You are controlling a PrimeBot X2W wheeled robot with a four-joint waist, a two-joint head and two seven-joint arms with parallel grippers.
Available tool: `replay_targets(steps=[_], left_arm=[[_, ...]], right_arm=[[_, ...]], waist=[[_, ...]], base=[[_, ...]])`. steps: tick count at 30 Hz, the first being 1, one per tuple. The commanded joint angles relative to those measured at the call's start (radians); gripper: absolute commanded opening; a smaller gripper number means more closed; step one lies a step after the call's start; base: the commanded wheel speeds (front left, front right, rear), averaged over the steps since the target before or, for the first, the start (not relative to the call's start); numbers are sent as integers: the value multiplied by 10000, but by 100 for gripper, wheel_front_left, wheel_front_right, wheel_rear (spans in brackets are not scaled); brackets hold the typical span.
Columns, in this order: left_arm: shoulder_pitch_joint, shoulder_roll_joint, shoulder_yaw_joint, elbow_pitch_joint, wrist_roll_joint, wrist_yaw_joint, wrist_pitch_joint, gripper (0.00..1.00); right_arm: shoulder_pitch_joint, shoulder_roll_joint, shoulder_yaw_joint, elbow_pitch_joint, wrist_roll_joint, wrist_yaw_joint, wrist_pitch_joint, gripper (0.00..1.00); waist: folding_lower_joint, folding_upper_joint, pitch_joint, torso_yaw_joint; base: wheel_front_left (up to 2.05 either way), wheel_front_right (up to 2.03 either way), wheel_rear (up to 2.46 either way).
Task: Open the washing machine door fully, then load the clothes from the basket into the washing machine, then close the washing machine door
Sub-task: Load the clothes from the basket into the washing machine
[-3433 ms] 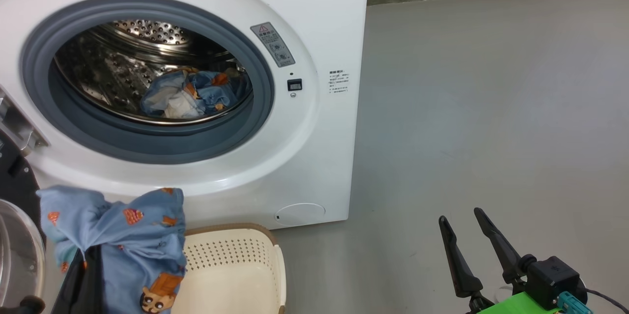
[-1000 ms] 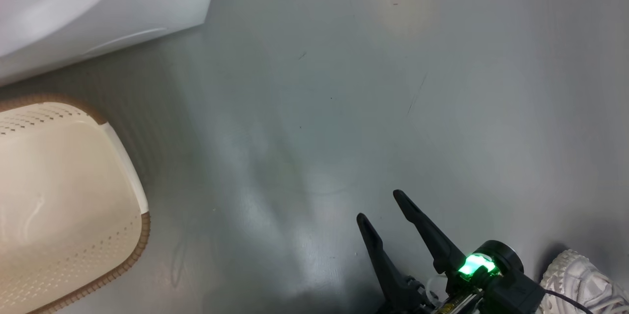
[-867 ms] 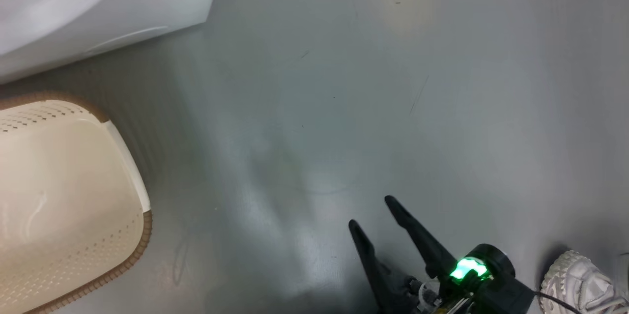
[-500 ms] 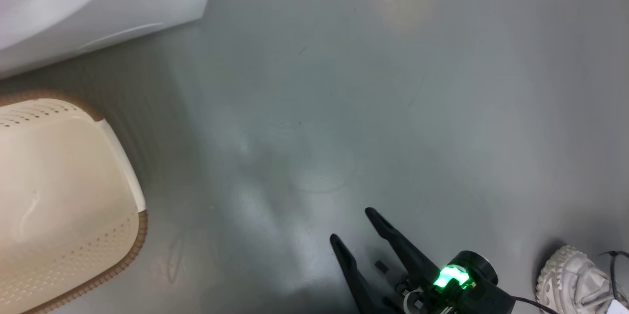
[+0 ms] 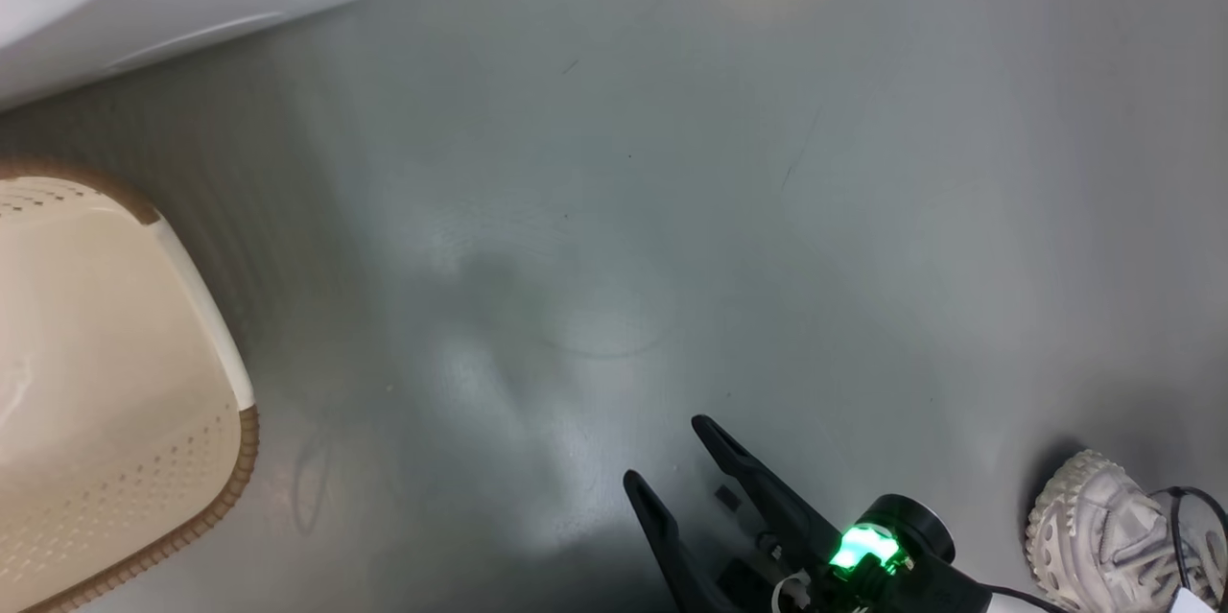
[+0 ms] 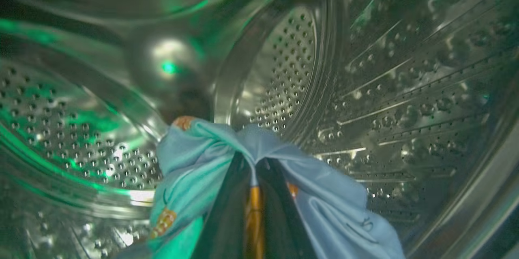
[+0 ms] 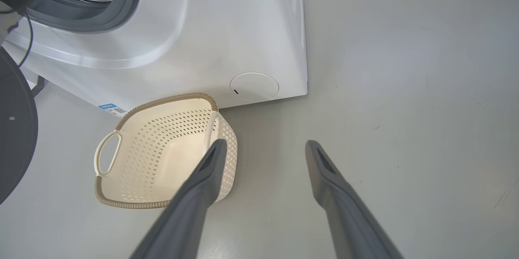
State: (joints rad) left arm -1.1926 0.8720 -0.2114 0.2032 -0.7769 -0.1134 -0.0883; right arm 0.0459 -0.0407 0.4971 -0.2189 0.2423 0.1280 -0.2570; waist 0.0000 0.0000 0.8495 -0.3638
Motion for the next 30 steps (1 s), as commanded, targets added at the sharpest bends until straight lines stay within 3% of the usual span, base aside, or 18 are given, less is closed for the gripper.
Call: replay_targets(steps=[1,6,19,20,21,22,30], left_arm=[[-187,718,376,-293,344,-86,-666,0],[-279,851,334,-269,657,-147,-1534,0],[-97,1246,233,246,575,-170,-1730,0],[-39,1261,193,311,543,-170,-1731,9],[34,1247,154,462,456,-170,-1731,69],[103,1221,88,638,309,-171,-1732,100],[186,1257,-479,1219,-38,-171,-1715,100]], right_arm=[[263,-95,261,-213,97,27,-48,100],[251,-95,282,-244,123,27,-48,100],[240,-95,354,-279,216,27,-48,100],[238,-95,347,-280,217,27,-48,100],[234,-95,336,-276,215,27,-48,100],[227,-95,326,-269,211,27,-48,100],[132,-95,136,-178,222,27,-48,100]], waist=[[0,0,50,-37],[0,0,166,-67],[0,0,292,-253],[0,0,293,-246],[0,0,282,-229],[0,0,267,-212],[0,0,137,11]], base=[[0,0,0],[0,0,0],[0,0,0],[0,0,0],[0,0,0],[0,0,0],[0,0,0]])
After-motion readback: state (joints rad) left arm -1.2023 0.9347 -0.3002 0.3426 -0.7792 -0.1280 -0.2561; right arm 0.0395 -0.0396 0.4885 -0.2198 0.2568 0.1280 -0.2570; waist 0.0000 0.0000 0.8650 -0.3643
